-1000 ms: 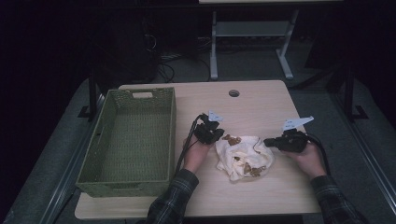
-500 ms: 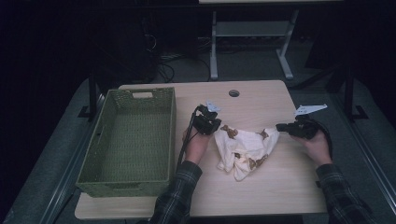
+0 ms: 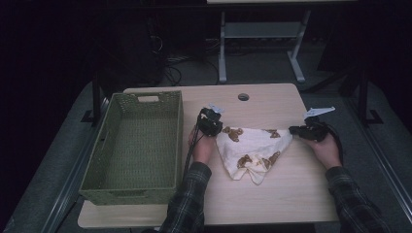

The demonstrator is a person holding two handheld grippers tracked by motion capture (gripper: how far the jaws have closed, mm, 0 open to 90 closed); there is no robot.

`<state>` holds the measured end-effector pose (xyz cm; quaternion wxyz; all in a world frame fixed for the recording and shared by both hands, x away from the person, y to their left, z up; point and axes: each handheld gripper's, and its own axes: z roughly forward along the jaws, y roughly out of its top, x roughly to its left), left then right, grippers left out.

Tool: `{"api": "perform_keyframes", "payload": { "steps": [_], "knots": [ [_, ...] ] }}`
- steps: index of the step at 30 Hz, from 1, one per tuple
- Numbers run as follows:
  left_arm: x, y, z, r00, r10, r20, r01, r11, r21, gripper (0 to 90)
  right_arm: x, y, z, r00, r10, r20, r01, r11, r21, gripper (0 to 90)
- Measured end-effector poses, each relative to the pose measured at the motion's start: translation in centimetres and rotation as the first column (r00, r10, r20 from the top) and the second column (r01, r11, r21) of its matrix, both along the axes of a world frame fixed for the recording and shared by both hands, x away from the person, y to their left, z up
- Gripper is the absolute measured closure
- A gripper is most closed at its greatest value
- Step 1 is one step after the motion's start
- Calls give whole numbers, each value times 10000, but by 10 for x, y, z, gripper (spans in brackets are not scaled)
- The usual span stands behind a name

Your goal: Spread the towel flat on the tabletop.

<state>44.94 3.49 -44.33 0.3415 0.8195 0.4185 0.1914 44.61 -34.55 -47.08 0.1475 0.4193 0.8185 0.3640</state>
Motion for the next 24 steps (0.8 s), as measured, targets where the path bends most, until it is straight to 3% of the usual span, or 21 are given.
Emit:
{"api": "perform_keyframes", "payload": {
  "steps": [4, 10, 13, 18, 24],
  "knots": [
    [-9, -7, 8, 9988, -479, -120, 478, 9988, -85, 710, -8, 0, 10, 9999, 68, 105, -75, 9976, 691, 765],
    [-30, -10, 15, 9915, -1267, -298, 1241, 9892, -778, 615, -26, 9, 18, 9984, 559, -37, -554, 9945, 886, 726],
    [-39, -11, 16, 9853, -1647, -444, 1589, 9809, -1120, 612, -35, 16, 21, 9970, 766, 129, -774, 9940, 775, 714],
    [-53, -9, 21, 9735, -2231, -513, 2159, 9693, -1178, 606, -52, 24, 27, 9940, 1059, 273, -1075, 9921, 641, 707],
    [-77, -1, 25, 9658, -2551, -456, 2480, 9608, -1238, 613, -71, 32, 32, 9890, 1461, 220, -1475, 9851, 887, 708]
  ]
}}
